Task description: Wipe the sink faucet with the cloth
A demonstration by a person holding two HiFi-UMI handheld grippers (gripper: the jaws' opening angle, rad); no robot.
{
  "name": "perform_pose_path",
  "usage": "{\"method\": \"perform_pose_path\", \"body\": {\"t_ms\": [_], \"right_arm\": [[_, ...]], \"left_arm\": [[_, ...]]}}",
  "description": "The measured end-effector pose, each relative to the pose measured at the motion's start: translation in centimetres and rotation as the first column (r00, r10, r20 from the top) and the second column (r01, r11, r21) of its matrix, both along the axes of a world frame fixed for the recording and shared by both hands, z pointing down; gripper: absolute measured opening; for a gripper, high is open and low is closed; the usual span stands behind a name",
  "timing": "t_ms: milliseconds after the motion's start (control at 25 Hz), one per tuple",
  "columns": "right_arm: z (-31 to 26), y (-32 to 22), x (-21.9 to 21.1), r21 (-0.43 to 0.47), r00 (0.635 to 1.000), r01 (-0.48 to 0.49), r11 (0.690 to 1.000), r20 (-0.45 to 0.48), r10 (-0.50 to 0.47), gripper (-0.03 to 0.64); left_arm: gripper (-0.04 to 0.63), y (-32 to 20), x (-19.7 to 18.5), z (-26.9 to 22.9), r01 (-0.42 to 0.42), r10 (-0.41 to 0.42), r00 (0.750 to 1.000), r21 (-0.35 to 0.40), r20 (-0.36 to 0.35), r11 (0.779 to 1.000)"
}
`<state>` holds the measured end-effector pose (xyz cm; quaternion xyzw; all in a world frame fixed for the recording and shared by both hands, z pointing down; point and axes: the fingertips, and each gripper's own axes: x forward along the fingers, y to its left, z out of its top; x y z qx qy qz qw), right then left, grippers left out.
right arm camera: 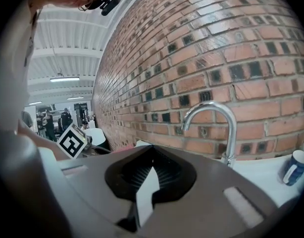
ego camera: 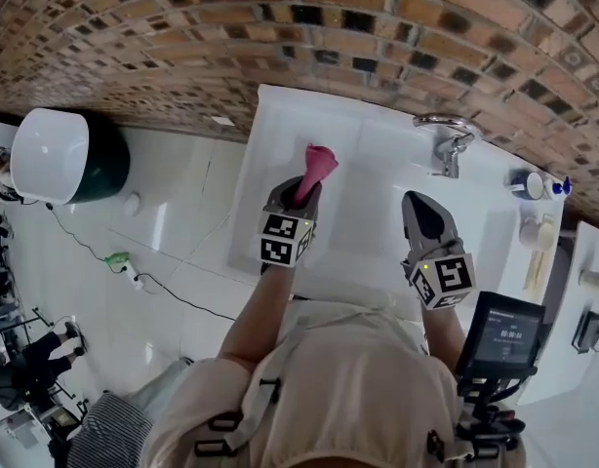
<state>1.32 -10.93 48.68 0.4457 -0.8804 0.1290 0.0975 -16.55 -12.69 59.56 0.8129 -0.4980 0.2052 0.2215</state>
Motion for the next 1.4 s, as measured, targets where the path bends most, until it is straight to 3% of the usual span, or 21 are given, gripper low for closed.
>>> {"method": "perform_pose_path", "body": {"t_ms": [240,480,920,1400], "right_arm": [[-3.1,1.0,4.9,0.064,0.998,-0.063,0.996,-0.003,0.063,-0.009],[-5.2,1.6,8.9,0.105,0.993,-0.114,0.988,-0.001,0.114,-0.008],[-5.5,1.4,13.5,0.102,0.990,-0.137,0.985,-0.009,0.138,-0.009],[-5.6,1.4,16.1,0.101,0.989,-0.150,0.983,0.002,0.151,-0.008]], "left_arm": [[0.094,-2.5,6.6,-6.8,-0.053,0.067,0.992,0.118,-0.111,0.992],[0.092,-5.2,11.9,-10.7,-0.034,0.076,0.971,0.182,-0.229,0.983],[0.092,-11.1,15.5,-9.4,0.006,0.026,0.981,0.166,-0.191,0.986],[0.089,-11.5,18.2,-12.4,0.017,0.026,0.981,0.219,-0.194,0.976]]}}
